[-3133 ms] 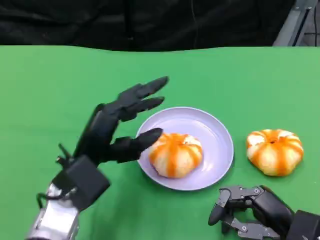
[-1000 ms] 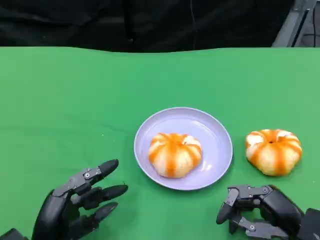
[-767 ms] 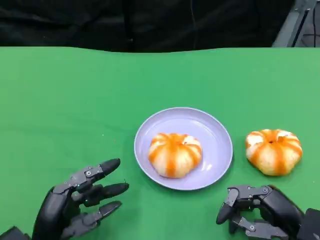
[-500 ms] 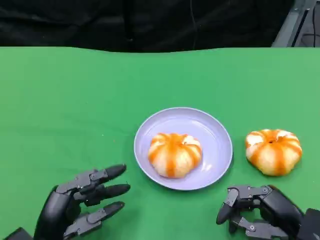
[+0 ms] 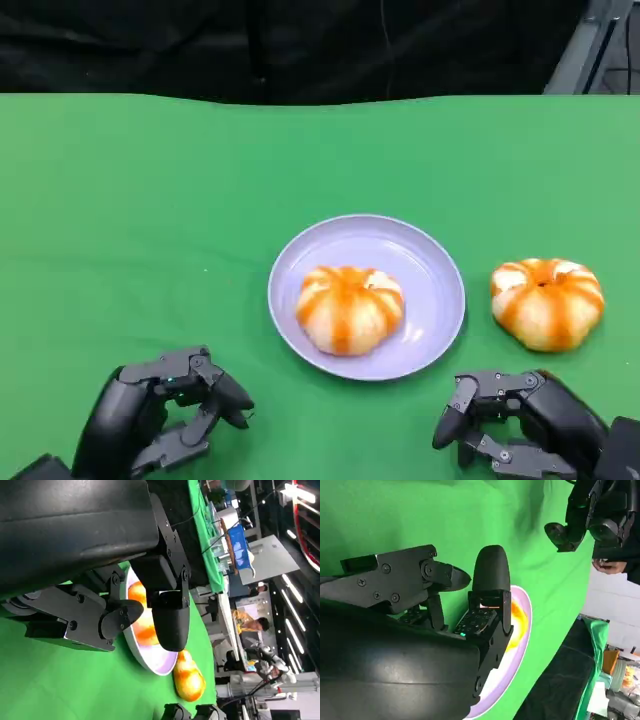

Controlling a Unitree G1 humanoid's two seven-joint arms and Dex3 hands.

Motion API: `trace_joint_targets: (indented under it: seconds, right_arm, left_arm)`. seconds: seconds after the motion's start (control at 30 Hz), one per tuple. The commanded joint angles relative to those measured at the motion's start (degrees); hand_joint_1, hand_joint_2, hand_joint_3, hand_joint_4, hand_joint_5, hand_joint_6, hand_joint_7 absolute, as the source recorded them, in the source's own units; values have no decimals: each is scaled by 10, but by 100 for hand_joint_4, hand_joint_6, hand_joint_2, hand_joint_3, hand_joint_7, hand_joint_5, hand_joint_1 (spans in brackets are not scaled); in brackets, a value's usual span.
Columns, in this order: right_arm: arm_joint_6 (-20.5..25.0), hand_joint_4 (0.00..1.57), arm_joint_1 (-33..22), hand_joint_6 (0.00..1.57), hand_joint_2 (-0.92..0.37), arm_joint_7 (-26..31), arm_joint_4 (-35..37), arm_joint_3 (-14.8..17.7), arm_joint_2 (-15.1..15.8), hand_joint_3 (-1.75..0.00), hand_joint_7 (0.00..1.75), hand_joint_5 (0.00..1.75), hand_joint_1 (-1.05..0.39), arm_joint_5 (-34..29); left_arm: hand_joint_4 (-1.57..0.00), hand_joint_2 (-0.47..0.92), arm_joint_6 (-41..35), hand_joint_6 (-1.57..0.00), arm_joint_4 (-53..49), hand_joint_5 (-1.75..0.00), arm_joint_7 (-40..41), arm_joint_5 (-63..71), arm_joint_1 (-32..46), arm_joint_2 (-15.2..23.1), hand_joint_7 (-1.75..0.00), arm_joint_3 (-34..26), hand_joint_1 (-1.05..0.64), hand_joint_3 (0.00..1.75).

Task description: Grasp the bread from the table and place it into the plate.

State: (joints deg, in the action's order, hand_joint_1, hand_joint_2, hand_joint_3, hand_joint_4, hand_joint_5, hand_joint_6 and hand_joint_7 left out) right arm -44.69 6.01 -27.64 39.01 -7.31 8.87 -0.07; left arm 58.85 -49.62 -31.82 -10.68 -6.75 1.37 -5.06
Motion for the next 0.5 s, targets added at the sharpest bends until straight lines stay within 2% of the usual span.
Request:
trace_joint_targets:
  seconds: [0.03, 0.17, 0.5]
  right_arm:
    - [-5, 72, -3, 82, -92, 1, -3, 4, 6, -47, 104, 151, -1, 4]
    - [-4, 73, -3, 82, -92, -1, -4, 4, 4, -47, 104, 151, -1, 8]
    - [-1, 73, -7, 82, -92, 5, -13, 2, 6, -47, 106, 152, -3, 1]
  left_arm:
    - [-78, 70, -7, -86, 13, -156, -1, -3, 8, 10, -125, 3, 0, 90]
    - [-78, 60, 3, -84, 12, -164, -4, 0, 8, 13, -135, 8, -1, 104]
    - [-77, 52, 3, -84, 18, -165, -1, 5, 13, 15, -137, 15, -3, 116]
